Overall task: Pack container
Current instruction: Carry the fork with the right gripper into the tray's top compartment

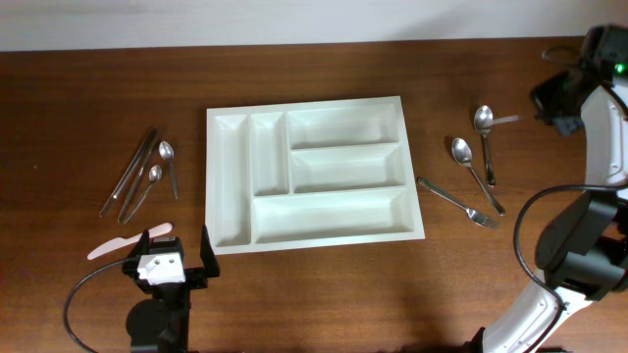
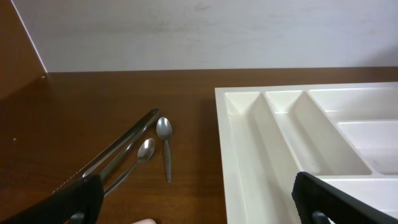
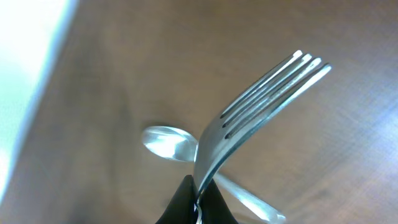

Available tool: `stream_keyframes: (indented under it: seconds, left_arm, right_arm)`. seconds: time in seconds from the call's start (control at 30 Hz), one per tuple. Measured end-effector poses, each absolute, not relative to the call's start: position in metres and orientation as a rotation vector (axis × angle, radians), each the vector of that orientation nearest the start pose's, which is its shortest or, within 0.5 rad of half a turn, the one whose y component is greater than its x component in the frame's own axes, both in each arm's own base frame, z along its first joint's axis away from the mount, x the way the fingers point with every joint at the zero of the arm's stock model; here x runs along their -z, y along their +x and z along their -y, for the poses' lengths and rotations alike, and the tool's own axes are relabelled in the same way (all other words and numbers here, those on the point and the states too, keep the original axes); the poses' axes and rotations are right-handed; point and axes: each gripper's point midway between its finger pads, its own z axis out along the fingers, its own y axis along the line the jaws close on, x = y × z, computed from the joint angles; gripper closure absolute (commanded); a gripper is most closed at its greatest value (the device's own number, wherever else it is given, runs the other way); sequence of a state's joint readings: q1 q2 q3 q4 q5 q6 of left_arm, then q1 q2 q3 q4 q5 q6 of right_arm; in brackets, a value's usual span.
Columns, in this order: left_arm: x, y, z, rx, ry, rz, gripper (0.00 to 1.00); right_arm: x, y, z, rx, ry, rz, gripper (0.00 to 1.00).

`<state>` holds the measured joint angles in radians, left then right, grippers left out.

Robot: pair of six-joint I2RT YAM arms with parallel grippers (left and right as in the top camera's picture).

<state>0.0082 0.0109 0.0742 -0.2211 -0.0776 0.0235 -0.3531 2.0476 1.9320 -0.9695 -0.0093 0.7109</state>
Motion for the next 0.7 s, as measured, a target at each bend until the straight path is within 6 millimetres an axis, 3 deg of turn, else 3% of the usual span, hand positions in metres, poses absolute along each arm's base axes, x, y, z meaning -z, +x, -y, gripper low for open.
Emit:
stream_keyframes:
  seconds: [0.13, 0.4, 0.5, 0.7]
  left_arm:
    - [-0.153, 0.239, -0.015, -0.090, -0.044, -1.728, 0.01]
    - [-0.153, 0.239, -0.015, -0.090, -0.044, -1.728, 0.01]
    - [-0.153, 0.239, -0.015, -0.090, -0.044, -1.728, 0.01]
    - [-0.153, 0.239, -0.015, -0.090, -0.044, -1.728, 0.01]
  right_arm:
    - [-0.186, 0.501, 0.139, -0.182, 1.228, -2.285, 0.96]
    - [-0.184, 0.524, 0.007, -0.260, 1.185, -2.304, 0.96]
    - [-0.170, 0.531, -0.027, -0.276, 1.247, -2.280, 0.96]
    - [-0.108, 0.530, -0.085, -0.258, 1.431, -2.295, 0.96]
